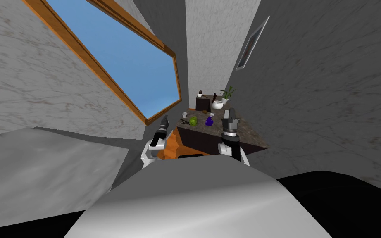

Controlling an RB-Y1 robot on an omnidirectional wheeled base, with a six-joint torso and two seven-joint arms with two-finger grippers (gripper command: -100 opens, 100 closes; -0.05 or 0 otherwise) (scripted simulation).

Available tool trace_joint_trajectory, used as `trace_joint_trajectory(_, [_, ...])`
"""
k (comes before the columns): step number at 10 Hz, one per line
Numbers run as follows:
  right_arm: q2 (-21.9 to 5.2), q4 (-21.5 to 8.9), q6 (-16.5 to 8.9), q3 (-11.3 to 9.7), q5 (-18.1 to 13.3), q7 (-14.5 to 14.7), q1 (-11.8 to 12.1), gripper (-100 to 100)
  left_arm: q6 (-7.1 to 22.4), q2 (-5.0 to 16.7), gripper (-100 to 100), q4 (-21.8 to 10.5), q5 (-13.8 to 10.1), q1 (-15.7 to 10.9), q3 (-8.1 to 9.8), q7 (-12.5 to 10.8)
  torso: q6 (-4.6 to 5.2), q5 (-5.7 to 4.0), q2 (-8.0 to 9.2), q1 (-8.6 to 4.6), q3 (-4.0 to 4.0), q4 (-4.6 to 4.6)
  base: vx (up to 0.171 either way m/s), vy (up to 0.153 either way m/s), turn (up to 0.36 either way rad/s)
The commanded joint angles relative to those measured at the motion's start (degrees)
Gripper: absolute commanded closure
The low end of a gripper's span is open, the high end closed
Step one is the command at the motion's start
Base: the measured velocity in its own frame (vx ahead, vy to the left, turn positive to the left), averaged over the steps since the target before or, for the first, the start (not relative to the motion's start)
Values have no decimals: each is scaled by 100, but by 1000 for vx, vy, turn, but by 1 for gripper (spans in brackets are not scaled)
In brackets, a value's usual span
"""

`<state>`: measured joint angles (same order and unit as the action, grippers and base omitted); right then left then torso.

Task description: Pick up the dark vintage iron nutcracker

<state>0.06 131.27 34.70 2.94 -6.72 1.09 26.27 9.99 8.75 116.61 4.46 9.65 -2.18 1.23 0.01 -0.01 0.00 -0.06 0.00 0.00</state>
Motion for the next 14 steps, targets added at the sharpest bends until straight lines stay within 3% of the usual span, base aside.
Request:
trace_joint_trajectory(1, [0,0,0,0,0,0,0,0,286,-8,-100,-142,14,-151,28,68,0,0,0,0,0,0,1,-15,11])
trace_joint_trajectory(12, [0,0,0,0,0,0,0,0,1768,-47,-100,-710,79,-805,160,359,1,-2,-2,-7,-1,-1,5,-24,-9])
trace_joint_trajectory(14, [0,0,0,0,0,0,0,0,2177,-49,-100,-919,98,-1049,216,468,1,-2,-2,-10,-1,0,11,-49,-46])
